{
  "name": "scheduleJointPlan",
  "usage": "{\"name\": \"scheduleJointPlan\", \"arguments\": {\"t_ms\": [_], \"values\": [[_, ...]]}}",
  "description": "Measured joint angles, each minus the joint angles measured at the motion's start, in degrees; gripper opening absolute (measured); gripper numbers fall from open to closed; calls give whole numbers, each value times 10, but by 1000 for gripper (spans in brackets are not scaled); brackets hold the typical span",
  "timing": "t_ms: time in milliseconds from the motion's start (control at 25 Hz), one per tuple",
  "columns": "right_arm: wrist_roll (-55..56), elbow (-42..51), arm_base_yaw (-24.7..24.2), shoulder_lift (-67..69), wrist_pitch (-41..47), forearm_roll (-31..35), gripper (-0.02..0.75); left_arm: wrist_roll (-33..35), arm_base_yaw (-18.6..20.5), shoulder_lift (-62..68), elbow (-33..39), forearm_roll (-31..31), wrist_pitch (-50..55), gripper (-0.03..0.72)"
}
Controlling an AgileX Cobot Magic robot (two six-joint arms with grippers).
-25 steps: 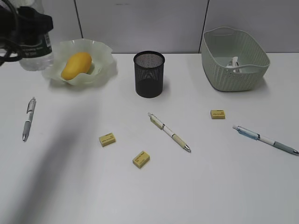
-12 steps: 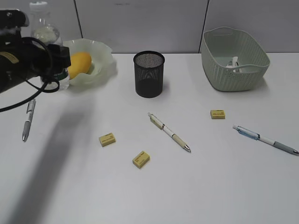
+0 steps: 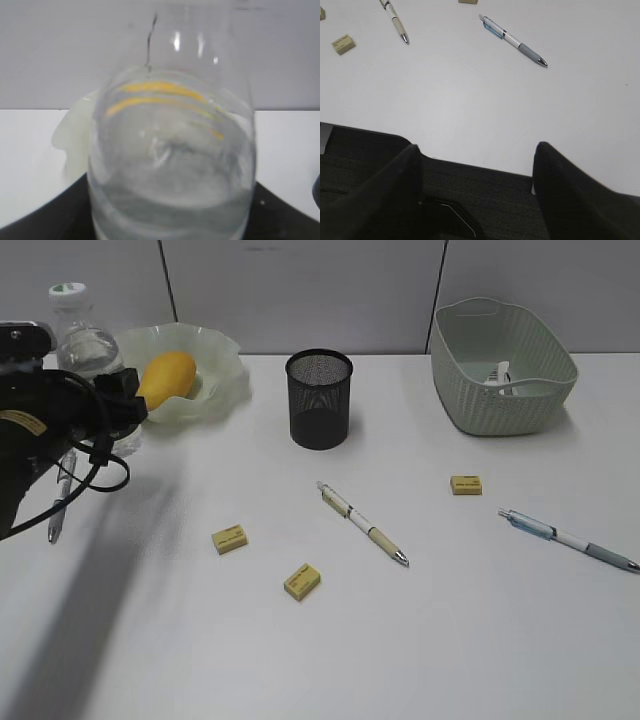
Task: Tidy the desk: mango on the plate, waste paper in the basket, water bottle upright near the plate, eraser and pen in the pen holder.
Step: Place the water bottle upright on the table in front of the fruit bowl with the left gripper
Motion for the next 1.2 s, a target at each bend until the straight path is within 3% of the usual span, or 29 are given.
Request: {"name": "scheduleJointPlan", "arguments": {"t_ms": [520,1200], "values": [[-1,0,0,0,-4,0,543,-21,30,90,-4,8,-89,490],[-1,0,0,0,-5,-2,542,-34,33,146,-43,51,-96,490]]}}
